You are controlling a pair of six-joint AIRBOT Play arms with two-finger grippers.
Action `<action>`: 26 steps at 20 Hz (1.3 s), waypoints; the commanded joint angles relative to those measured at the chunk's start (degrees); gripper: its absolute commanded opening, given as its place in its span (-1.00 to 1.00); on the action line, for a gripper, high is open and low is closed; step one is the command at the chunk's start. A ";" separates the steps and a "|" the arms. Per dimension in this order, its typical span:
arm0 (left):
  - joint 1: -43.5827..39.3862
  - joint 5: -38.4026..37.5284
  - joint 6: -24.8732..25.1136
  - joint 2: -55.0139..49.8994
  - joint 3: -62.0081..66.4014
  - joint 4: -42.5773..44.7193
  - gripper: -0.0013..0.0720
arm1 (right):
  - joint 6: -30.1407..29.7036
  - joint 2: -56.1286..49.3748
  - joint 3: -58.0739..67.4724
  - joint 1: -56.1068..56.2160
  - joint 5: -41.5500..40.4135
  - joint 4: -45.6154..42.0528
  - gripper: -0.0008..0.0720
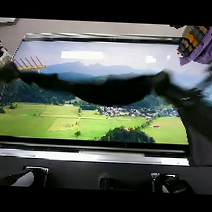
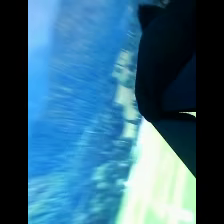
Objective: Fold the clothes and pants, and hang the long-sleeved shirts on hangers.
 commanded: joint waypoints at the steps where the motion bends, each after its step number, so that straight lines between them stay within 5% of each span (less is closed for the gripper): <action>1: 4.46 -0.15 -1.40 8.31 11.17 -0.87 -0.92 | -9.64 7.65 16.17 -8.85 -11.34 -1.99 -0.89; 6: 5.86 -0.20 -6.60 19.12 14.32 -0.83 -0.92 | -11.65 8.90 34.14 -9.27 -17.84 -5.68 -0.90; 11: 5.79 -0.17 -8.87 21.90 14.25 -0.26 -0.92 | -5.25 5.31 37.00 -9.27 -21.20 -11.13 -0.90; 18: 3.87 0.09 -7.85 12.11 5.25 -0.66 -0.92 | -1.81 -21.81 36.15 -9.25 -40.26 -10.75 -0.89; 21: -0.98 2.47 -4.50 1.18 -2.29 -0.39 -0.92 | -2.27 -38.07 35.69 -9.25 -37.66 -10.25 -0.89; 26: -10.01 16.15 -4.55 -20.70 -6.60 -0.48 -0.92 | -1.79 -60.22 35.69 -9.25 -22.27 -3.56 -0.89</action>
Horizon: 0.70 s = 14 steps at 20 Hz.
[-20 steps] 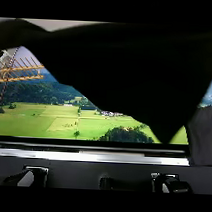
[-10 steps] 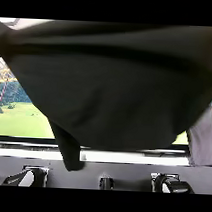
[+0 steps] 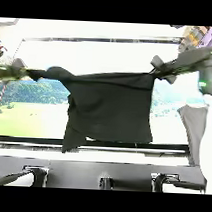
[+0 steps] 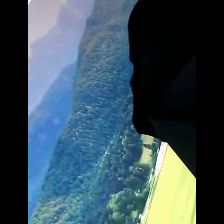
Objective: Fold the clothes and pants, and hang the long-sleeved shirts on hangers.
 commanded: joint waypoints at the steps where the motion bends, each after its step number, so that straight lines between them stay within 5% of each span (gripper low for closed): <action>1: -5.95 8.70 0.55 -14.27 -2.25 -0.59 -0.92 | 0.35 -14.58 0.00 -0.02 10.51 7.58 -0.89; 6: -9.20 8.66 0.37 -22.86 -2.14 -4.87 -0.89 | -1.11 -19.91 0.02 -0.04 11.21 13.66 -0.52; 7: -9.09 8.33 0.39 -22.75 -2.12 -4.96 -0.64 | -3.61 -19.54 0.28 -0.52 9.31 14.51 -0.28; 9: -7.34 5.25 1.60 -21.86 -1.22 -4.87 0.21 | -13.97 -17.81 1.62 -2.54 2.12 16.72 0.55; 10: -5.92 2.54 2.71 -21.35 -0.15 -4.90 0.45 | -18.45 -16.17 1.90 -4.02 -2.21 16.44 0.71; 14: 2.25 -12.11 11.58 -16.79 2.08 -4.87 0.50 | -29.38 -6.21 1.20 -12.39 -16.35 8.70 0.68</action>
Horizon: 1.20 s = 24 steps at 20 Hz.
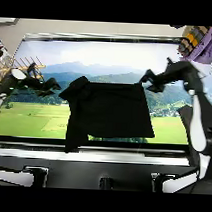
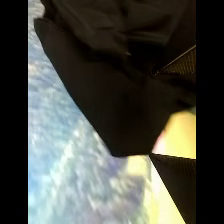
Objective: Fold the clothes and pants, and hang the long-sleeved shirts on hangers.
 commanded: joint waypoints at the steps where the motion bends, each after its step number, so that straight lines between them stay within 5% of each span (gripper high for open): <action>1: 6.73 -13.90 7.17 3.67 0.87 -0.17 0.50 | -13.62 8.15 -1.75 -6.78 -14.25 -5.44 0.68; 11: 14.95 -10.86 8.33 23.12 -29.90 -1.01 0.49 | -15.34 26.40 -45.86 -14.95 -8.20 -4.98 0.67; 19: 14.95 -11.50 8.39 24.06 -34.12 -2.97 0.48 | -18.73 26.40 -59.08 -14.95 2.99 1.14 0.62; 22: 14.64 -11.32 11.19 23.93 -34.12 -5.46 0.49 | -20.24 26.43 -60.87 -14.93 4.00 4.42 0.42; 24: 12.92 -10.23 12.68 23.76 -34.12 -6.67 0.49 | -20.15 26.40 -61.61 -14.93 6.38 5.42 0.07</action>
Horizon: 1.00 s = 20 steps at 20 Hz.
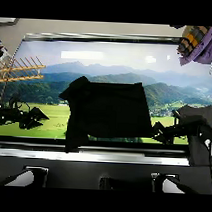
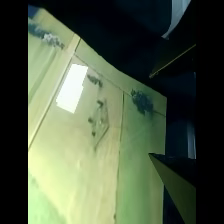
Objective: Fold the clothes and pants, and hang the long-sleeved shirts on hangers.
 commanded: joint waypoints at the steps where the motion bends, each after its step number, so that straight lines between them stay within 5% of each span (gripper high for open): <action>1: -2.71 1.68 2.34 -0.42 -0.22 -2.12 0.49 | -0.85 0.04 -1.70 -0.02 4.74 2.75 -0.06; 5: -10.75 5.14 2.51 -3.41 -0.22 -2.10 0.48 | -0.90 0.07 -1.70 -0.02 5.16 3.69 -0.88; 17: -24.68 17.86 2.29 -12.31 -0.17 -8.83 0.45 | 0.24 12.22 -1.70 -0.02 0.46 5.51 -0.89; 18: -25.29 18.05 2.27 -12.85 -0.15 -9.22 0.27 | 0.31 13.14 -1.68 -0.02 0.42 5.60 -0.89; 20: -25.66 17.94 2.29 -13.07 -0.13 -9.40 -0.74 | 1.29 14.80 -1.68 -0.02 0.44 5.79 -0.89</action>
